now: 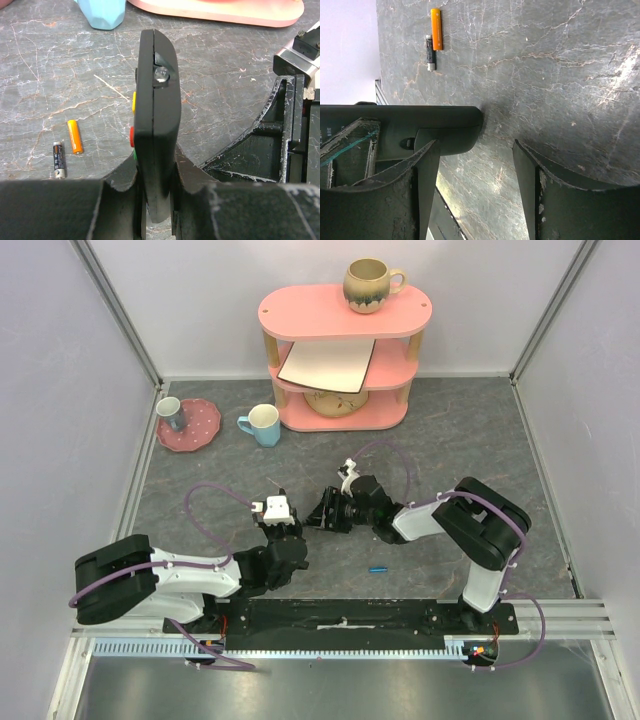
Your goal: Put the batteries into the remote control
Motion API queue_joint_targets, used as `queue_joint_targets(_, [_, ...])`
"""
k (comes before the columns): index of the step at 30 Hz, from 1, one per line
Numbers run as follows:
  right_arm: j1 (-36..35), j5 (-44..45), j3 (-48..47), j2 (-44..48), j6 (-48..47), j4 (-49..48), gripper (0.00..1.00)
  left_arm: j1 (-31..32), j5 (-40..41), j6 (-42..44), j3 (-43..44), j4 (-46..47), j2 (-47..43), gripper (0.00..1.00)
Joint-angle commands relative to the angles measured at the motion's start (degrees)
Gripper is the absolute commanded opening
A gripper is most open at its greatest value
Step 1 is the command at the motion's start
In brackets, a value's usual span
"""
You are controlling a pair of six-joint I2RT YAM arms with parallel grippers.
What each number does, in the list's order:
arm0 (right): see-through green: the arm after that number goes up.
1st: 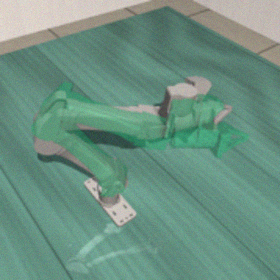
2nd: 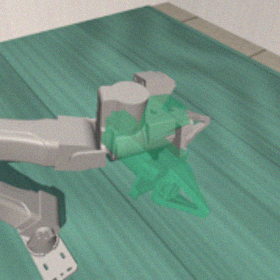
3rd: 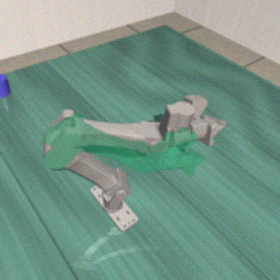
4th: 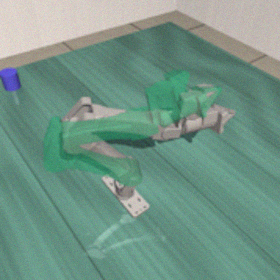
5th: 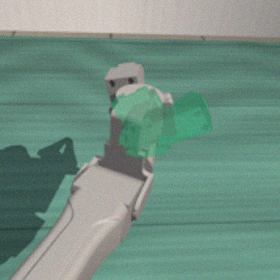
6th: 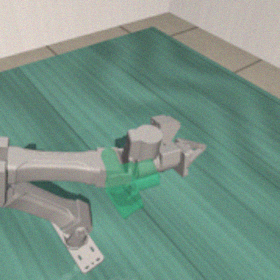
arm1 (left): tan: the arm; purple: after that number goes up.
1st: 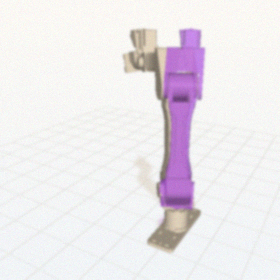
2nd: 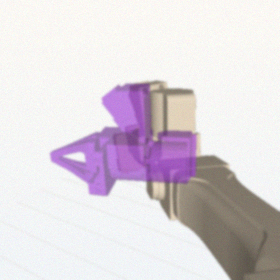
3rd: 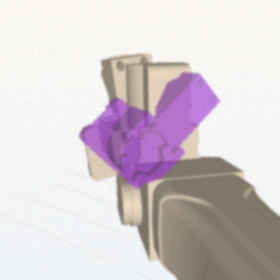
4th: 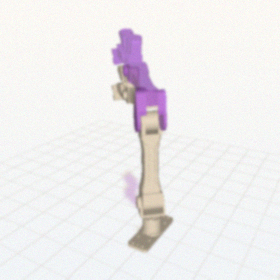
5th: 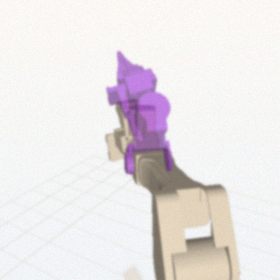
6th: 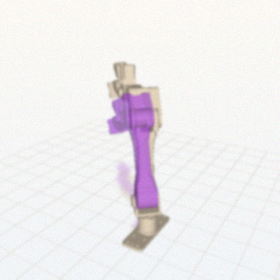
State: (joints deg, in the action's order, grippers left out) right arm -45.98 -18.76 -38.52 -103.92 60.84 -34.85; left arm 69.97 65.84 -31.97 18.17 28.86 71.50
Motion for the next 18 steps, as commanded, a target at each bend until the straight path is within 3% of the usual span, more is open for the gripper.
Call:
queue_joint_targets(1, [0.3,2.0,2.2,-0.8,-2.7,8.2,0.68,0.4,0.8,0.1,0.1,-0.9,0.0,0.02])
queue_joint_targets(4, [0.4,1.9,2.7,-0.3,-2.4,7.5,0.68,0.4,0.8,0.1,0.1,-0.9,0.0,0.02])
queue_joint_targets(11, [1.0,0.0,8.5,3.5,5.1,-12.9,0.76,0.5,-0.4,-2.2,-0.2,-1.2,0.0,0.02])
queue_joint_targets(18, [1.0,-1.9,3.9,1.6,5.3,-12.4,0.75,0.4,-1.2,-3.5,-0.1,-1.2,0.8,0.02])
